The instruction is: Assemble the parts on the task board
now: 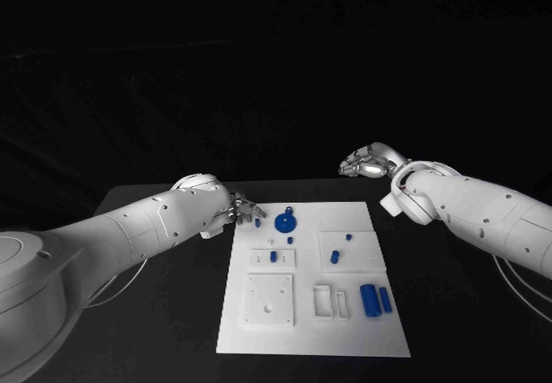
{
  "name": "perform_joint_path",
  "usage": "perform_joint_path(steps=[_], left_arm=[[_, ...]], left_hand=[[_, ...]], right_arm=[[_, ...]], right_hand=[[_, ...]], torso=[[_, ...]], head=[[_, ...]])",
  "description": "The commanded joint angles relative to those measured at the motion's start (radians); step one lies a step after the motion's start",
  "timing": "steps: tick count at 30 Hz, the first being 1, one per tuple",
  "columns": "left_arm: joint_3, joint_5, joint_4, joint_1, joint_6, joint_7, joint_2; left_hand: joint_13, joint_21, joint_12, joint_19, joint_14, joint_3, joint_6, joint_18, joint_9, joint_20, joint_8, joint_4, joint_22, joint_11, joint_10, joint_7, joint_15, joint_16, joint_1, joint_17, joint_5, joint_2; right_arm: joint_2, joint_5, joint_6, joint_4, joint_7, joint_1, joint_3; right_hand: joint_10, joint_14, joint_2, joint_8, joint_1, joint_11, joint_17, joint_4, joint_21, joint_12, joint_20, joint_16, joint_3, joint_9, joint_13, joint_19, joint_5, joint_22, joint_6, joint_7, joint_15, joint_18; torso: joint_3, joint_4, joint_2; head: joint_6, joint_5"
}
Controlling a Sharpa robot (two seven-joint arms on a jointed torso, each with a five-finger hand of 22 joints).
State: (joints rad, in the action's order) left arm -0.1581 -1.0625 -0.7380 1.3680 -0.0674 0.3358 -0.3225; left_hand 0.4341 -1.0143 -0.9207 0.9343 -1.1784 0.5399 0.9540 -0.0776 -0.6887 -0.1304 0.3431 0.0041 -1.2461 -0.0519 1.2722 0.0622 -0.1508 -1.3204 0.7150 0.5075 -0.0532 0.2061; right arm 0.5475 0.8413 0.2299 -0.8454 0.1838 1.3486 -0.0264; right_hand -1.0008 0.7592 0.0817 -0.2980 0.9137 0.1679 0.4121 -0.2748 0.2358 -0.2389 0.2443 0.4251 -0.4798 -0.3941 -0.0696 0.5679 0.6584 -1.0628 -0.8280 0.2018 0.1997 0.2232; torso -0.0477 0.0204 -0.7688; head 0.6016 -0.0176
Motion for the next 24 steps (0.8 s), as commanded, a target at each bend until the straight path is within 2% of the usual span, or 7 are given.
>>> perform_joint_path(steps=[1,4,15,24], left_arm=[[-0.001,0.004,-0.005,-0.003,-0.042,-0.011,-0.001],[-0.001,0.006,-0.008,-0.003,-0.058,-0.012,-0.003],[-0.001,0.028,-0.020,-0.005,-0.079,-0.014,-0.005],[0.000,0.045,-0.018,-0.006,-0.074,-0.017,-0.006]], left_hand=[[0.002,-0.006,-0.003,0.006,-0.001,-0.008,0.005,0.002,0.003,-0.112,0.001,-0.002,-0.003,0.003,0.007,0.002,-0.005,-0.004,0.018,0.003,0.004,-0.005],[0.005,-0.009,-0.004,0.005,-0.001,-0.020,0.009,0.003,0.004,-0.112,0.002,-0.020,-0.007,0.002,0.010,0.002,-0.005,-0.007,0.038,0.007,0.001,-0.025],[0.012,-0.012,-0.005,0.004,-0.005,-0.046,0.020,0.003,0.014,-0.114,0.004,-0.066,-0.014,0.000,0.018,0.000,-0.007,-0.013,0.078,0.015,-0.002,-0.073],[0.015,-0.012,-0.004,0.006,-0.007,-0.053,0.028,0.005,0.021,-0.115,0.005,-0.088,-0.017,0.000,0.022,-0.001,-0.007,-0.013,0.093,0.018,-0.012,-0.108]], right_arm=[[-0.001,0.003,0.003,0.001,0.003,0.000,0.000],[-0.001,0.003,0.002,0.001,0.003,0.000,0.000],[-0.009,0.003,0.000,0.005,0.003,0.000,0.000],[-0.012,0.003,0.000,0.007,0.004,0.000,0.000]], right_hand=[[-0.003,-0.006,0.006,0.000,0.004,0.002,-0.001,0.000,-0.006,0.004,0.001,0.006,0.004,0.002,0.001,-0.008,-0.002,-0.001,0.008,-0.002,-0.001,-0.007],[-0.003,-0.006,0.006,0.000,0.004,0.002,-0.001,0.001,-0.006,0.004,0.001,0.006,0.004,0.002,0.001,-0.008,-0.002,-0.001,0.008,-0.002,-0.001,-0.007],[-0.003,-0.006,0.006,0.000,0.005,0.002,-0.002,0.001,-0.006,0.005,0.001,0.007,0.004,0.002,0.001,-0.008,-0.002,-0.002,0.009,-0.002,-0.001,-0.007],[-0.003,-0.007,0.006,0.000,0.005,0.002,-0.003,0.001,-0.007,0.005,0.001,0.007,0.004,0.002,0.001,-0.008,-0.002,-0.002,0.009,-0.002,-0.001,-0.007]], torso=[[0.0004,-0.0002,0.000],[0.0002,-0.0002,0.000],[0.0004,-0.0007,-0.001],[0.0005,-0.0002,-0.002]], head=[[0.001,-0.002],[0.001,-0.003],[0.003,-0.003],[0.004,-0.004]])
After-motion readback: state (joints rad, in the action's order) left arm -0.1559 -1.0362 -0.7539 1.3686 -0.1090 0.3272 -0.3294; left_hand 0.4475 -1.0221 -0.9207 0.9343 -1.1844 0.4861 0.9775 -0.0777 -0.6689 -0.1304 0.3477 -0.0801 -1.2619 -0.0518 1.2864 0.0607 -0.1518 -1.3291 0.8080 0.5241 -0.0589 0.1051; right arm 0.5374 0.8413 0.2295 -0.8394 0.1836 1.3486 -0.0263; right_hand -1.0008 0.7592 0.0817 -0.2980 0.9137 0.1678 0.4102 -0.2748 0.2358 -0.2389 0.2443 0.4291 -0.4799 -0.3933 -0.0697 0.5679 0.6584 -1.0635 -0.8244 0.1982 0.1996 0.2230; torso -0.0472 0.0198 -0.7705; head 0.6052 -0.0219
